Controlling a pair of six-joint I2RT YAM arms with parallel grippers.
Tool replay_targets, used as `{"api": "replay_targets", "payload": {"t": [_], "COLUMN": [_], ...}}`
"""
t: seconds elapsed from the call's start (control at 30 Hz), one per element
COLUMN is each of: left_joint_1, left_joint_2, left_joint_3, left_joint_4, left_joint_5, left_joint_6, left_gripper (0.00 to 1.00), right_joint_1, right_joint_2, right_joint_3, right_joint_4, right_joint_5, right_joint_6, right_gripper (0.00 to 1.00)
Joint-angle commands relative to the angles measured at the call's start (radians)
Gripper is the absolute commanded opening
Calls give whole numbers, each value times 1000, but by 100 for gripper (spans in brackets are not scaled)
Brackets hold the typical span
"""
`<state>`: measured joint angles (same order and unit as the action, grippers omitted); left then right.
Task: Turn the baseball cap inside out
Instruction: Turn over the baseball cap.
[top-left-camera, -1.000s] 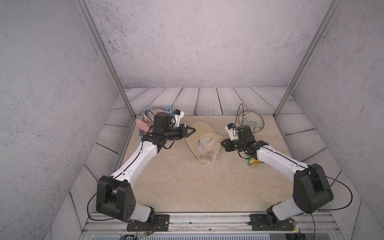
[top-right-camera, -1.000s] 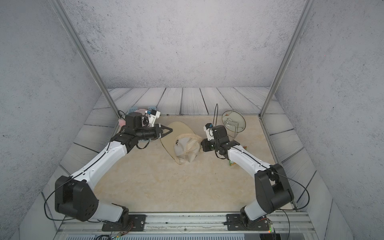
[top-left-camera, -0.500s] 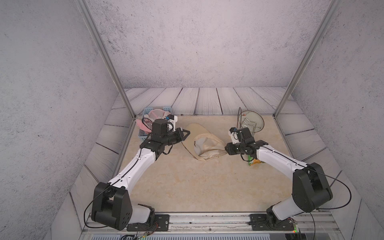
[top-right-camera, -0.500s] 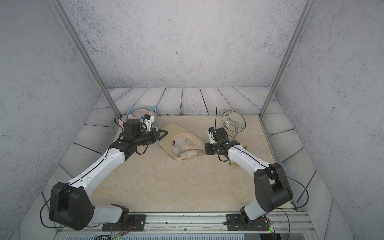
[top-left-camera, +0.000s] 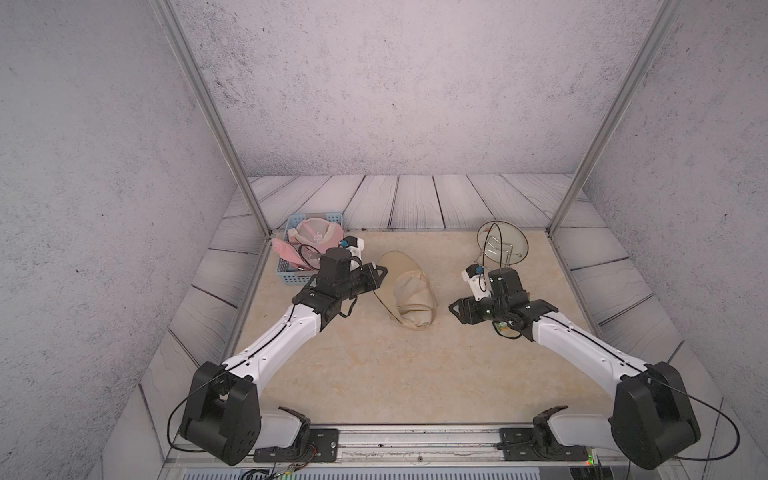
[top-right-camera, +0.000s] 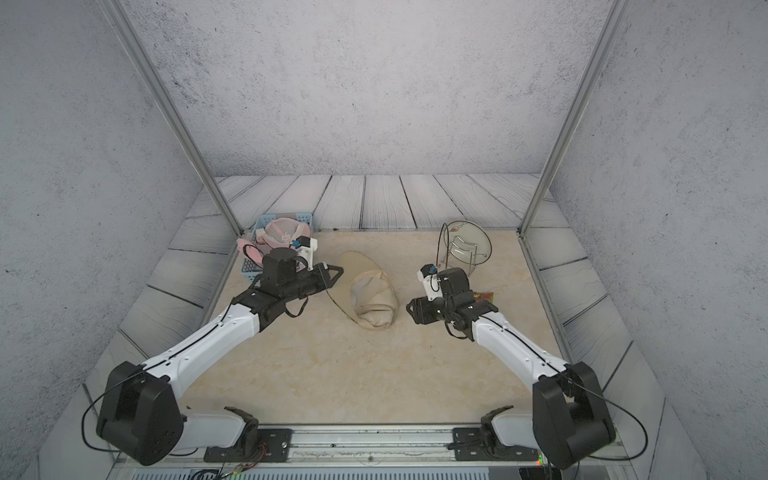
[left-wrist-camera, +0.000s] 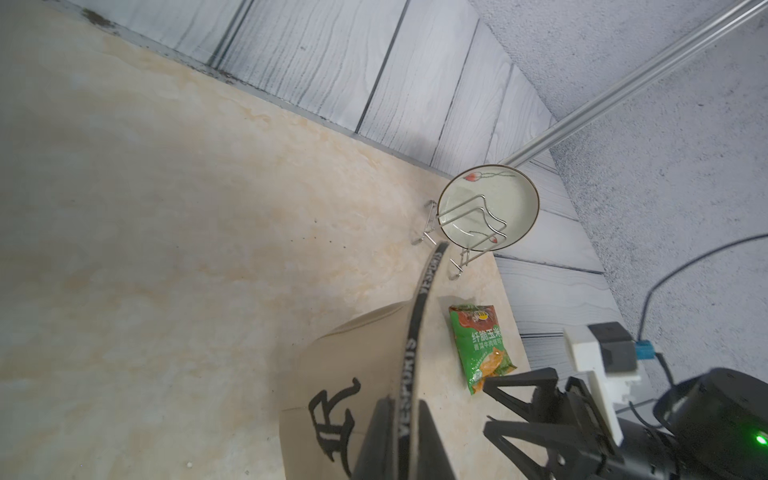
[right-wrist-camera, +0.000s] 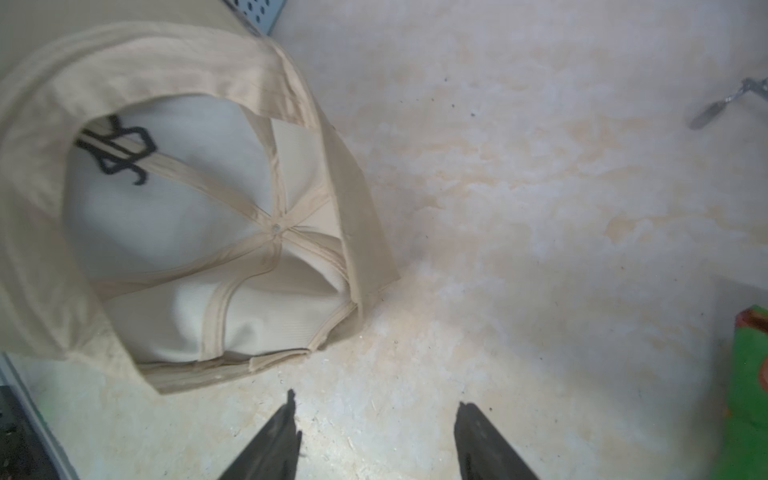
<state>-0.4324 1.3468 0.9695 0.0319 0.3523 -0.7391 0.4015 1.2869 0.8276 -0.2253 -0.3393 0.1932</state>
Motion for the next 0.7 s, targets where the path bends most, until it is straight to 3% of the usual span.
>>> {"api": "replay_targets", "payload": {"t": [0.0, 0.07, 0.17, 0.3, 0.43, 0.67], "left_joint_1": [-8, -9, -11, -16, -28, -34], "left_joint_2": [13, 23, 32, 35, 28, 15], "left_joint_3": [-8, -8, 6, 40, 51, 47], "left_joint_4": [5, -19, -88, -216, -289, -320], "left_joint_5": [-69, -110, -188, -275, -320, -337], "left_joint_6": [-77, -134, -224, -335, -419, -486], "left_gripper": [0, 0, 0, 0, 0, 0], "right_joint_1": [0, 21, 113, 271, 346, 444], "right_joint_2": [-52, -72, -114, -156, -119, 30], "right_joint_3": [-53, -103, -176, -300, -382, -367], "right_joint_4": [72, 160, 241, 430, 666, 811], "right_joint_5": [-109, -187, -158, 4, 216, 365], "right_joint_6": [-46, -79, -197, -371, -374, -446], "right_gripper": [64, 64, 65, 68, 68, 68]}}
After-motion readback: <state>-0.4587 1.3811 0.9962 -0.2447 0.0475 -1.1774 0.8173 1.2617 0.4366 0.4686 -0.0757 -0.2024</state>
